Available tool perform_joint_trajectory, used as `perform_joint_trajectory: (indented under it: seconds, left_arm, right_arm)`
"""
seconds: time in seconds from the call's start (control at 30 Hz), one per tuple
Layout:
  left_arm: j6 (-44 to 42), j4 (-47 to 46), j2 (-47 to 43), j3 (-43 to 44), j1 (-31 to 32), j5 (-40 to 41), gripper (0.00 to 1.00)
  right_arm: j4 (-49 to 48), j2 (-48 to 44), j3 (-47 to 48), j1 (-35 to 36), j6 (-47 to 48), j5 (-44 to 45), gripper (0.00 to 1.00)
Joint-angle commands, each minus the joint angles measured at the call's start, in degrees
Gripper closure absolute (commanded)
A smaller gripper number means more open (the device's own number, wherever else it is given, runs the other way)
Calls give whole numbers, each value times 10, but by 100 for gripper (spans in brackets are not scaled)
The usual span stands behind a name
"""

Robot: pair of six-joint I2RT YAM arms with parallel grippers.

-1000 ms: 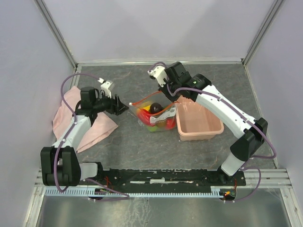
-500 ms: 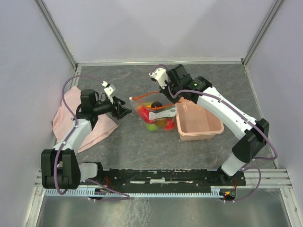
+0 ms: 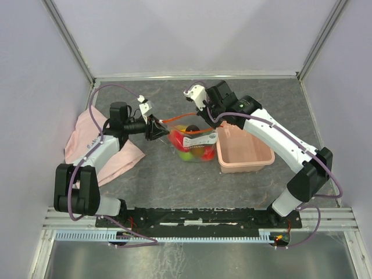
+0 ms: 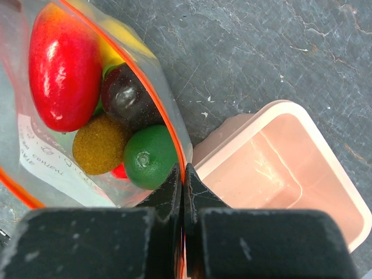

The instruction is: Place the food in the zip-top bag and seal the zipper

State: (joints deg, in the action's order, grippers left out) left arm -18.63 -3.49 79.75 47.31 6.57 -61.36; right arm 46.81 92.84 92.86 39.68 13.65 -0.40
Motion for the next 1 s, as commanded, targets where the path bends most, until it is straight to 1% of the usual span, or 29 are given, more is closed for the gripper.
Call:
perform_joint_trajectory:
  seconds: [0.0,0.17,0.2,0.23,0.33,0.4,0.53,0.63,0.7,0.8,0.87,0.97]
  left_arm:
    - [-32,-6,-6,29,0,-38,63]
    - [-50,31,-25,31,0,-40,91]
    - [-57,42,-31,33,0,-42,96]
    - [-67,56,-37,35,0,-42,97]
    - [-83,82,-58,35,0,-40,97]
    - [-85,90,-74,35,0,-37,97]
    - [-83,96,-105,31,0,-21,97]
    - [-82,99,-125,24,2,-13,97]
    - [-82,98,-132,17,7,-9,97]
    - [-87,99,-142,7,20,1,97]
    - [-100,105,-149,5,30,18,97]
    - [-125,122,-159,7,44,33,97]
  right_arm:
    - [-28,-32,-4,-1,12,0,99]
    - [-37,-43,-23,-2,24,5,99]
    - [-41,-47,-28,-1,26,8,98]
    - [-42,-50,-31,-2,28,10,97]
    - [-46,-59,-36,-2,36,5,91]
    - [-47,-67,-35,-2,45,-9,86]
    - [-63,-89,-36,-2,61,-44,67]
    - [-68,-100,-27,-2,74,-85,58]
    - [-75,-106,-22,-2,81,-125,54]
    - [-100,-111,-23,-2,91,-207,46]
    - [-124,-105,-25,-1,98,-268,43]
    - [-145,-87,-7,0,107,-328,41]
